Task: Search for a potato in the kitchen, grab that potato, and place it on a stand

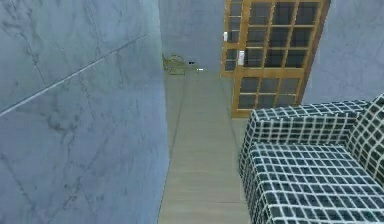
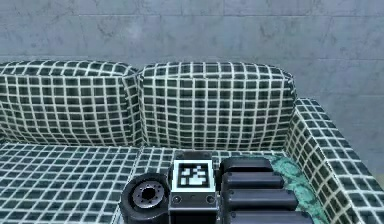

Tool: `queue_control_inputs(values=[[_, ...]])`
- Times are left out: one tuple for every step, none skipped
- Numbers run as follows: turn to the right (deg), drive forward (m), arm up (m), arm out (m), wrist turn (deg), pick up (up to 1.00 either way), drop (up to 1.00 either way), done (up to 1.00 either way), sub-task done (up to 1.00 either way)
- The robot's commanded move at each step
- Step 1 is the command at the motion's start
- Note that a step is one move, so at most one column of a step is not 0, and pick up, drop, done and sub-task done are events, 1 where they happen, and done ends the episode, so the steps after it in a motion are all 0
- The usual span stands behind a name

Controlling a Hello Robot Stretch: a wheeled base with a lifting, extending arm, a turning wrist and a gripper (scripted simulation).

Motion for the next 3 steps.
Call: queue_control_inputs(values=[[3.0, 0.00, 0.00, 0.00, 0.0, 0.00, 0.00, 0.00, 0.00], [0.0, 1.00, 0.00, 0.00, 0.0, 0.00, 0.00, 0.00, 0.00], [3.0, 0.00, 0.00, 0.00, 0.0, 0.00, 0.00, 0.00, 0.00]])
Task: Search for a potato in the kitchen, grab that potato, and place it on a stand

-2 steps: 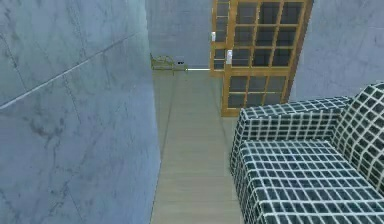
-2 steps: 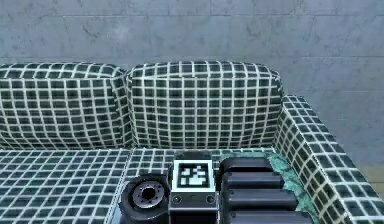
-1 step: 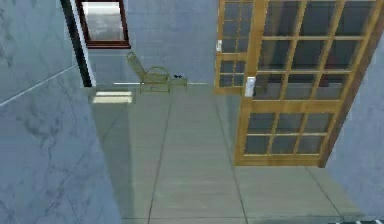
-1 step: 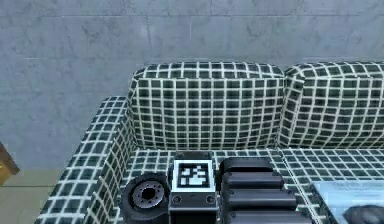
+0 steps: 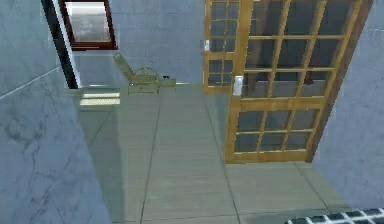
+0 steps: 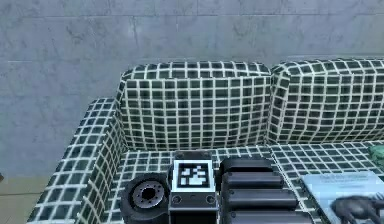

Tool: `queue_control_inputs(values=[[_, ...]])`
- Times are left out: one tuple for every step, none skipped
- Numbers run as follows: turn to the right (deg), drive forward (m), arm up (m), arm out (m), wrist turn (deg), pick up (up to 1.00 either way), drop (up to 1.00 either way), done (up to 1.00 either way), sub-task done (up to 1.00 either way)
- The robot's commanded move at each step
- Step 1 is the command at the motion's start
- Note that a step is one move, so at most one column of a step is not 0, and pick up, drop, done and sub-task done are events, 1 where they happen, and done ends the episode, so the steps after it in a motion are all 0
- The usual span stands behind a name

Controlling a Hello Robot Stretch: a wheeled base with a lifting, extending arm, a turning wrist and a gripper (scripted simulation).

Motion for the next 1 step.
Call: queue_control_inputs(values=[[0.0, 0.55, 0.00, 0.00, 0.0, 0.00, 0.00, 0.00, 0.00]])
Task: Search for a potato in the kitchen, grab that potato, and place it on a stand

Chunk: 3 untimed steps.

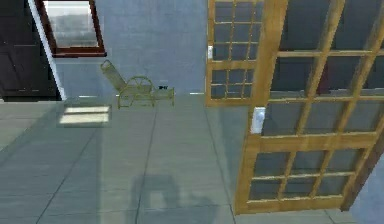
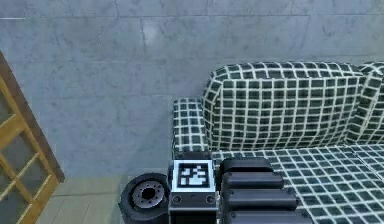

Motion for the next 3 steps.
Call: queue_control_inputs(values=[[3.0, 0.00, 0.00, 0.00, 0.0, 0.00, 0.00, 0.00, 0.00], [0.0, 1.00, 0.00, 0.00, 0.0, 0.00, 0.00, 0.00, 0.00], [6.0, 0.00, 0.00, 0.00, 0.0, 0.00, 0.00, 0.00, 0.00]])
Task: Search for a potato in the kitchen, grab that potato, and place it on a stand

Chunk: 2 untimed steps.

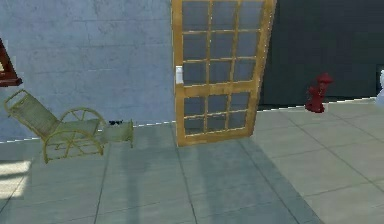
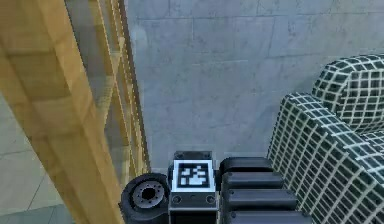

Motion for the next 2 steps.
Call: queue_control_inputs(values=[[0.0, 0.25, 0.00, 0.00, 0.0, 0.00, 0.00, 0.00, 0.00], [45.0, 0.00, 0.00, 0.00, 0.0, 0.00, 0.00, 0.00, 0.00]])
